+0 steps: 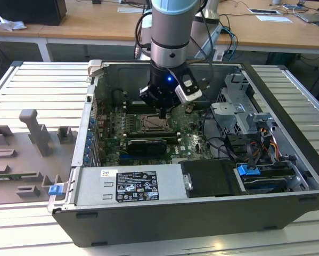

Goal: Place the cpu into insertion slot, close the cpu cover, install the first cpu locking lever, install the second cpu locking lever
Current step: 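Install the second cpu locking lever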

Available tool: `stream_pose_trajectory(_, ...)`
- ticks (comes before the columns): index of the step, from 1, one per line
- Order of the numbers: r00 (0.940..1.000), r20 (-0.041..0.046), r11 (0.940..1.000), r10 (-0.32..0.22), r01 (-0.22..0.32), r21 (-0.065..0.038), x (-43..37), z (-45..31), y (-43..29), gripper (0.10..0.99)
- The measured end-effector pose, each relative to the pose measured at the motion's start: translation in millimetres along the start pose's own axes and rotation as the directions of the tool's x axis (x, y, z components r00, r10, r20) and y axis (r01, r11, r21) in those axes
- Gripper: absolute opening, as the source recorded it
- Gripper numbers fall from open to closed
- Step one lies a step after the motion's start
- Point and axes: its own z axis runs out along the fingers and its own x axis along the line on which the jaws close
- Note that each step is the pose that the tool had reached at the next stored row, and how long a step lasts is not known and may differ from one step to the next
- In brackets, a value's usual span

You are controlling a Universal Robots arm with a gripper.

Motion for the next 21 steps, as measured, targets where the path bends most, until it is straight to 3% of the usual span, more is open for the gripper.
stream_pose_trajectory(11,1.0,-0.0007,1.0,0.0,0.0,0.0,0.5,-1.9,-26.5,0.106)
stream_pose_trajectory(16,0.9999,-0.0164,1.0,0.001,-0.001,-0.001,0.3,-1.9,-31.3,0.106)
stream_pose_trajectory(19,0.9999,-0.0166,1.0,0.001,-0.001,-0.005,0.4,-1.5,-38.0,0.106)
stream_pose_trajectory(20,0.9999,-0.0165,0.9999,0.001,-0.002,-0.011,1.1,-1.5,-38.4,0.106)
stream_pose_trajectory(21,0.9999,-0.0163,0.9997,0.001,-0.002,-0.024,1.7,-1.5,-38.4,0.106)
